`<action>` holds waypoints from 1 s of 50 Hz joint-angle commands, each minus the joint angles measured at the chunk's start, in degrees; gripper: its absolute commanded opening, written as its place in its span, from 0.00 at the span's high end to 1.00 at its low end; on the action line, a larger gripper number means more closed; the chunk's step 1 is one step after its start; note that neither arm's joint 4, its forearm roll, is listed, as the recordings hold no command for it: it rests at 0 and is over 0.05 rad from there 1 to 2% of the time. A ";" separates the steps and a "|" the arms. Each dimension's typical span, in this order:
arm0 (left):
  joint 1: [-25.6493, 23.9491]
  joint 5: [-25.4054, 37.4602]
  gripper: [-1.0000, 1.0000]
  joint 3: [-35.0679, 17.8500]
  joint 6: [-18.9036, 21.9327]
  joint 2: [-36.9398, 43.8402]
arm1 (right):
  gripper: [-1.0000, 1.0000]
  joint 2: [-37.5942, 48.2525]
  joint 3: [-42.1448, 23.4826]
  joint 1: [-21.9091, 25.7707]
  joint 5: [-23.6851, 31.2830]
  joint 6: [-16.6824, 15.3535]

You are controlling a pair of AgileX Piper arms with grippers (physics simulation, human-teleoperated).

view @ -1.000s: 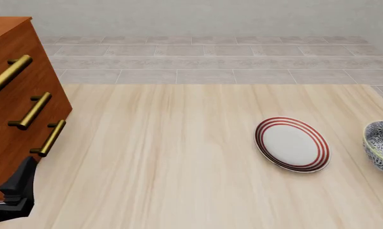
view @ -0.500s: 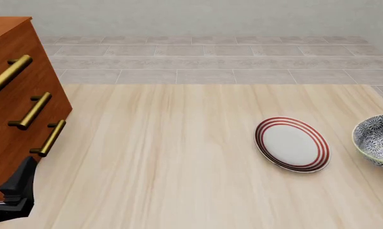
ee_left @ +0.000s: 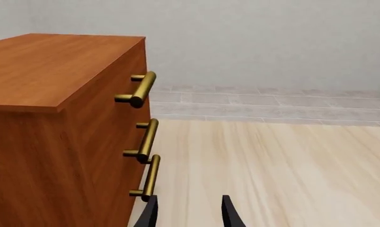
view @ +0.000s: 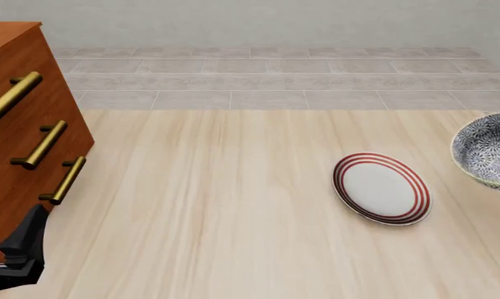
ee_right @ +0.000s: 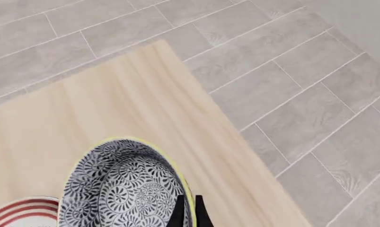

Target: Put the bowl on top of the cabinet.

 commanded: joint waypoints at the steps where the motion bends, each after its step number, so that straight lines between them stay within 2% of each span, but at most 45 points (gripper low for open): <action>1: -0.01 0.10 0.00 0.00 -0.05 -0.07 | 1.00 -3.89 -1.27 2.43 2.23 0.61; 37: -0.22 -0.46 0.00 0.00 -0.04 0.35 | 1.00 -13.68 -5.42 16.78 8.96 2.42; 50: -0.44 -0.24 0.00 -0.01 -0.23 -0.17 | 1.00 -14.93 -6.07 21.75 9.62 2.99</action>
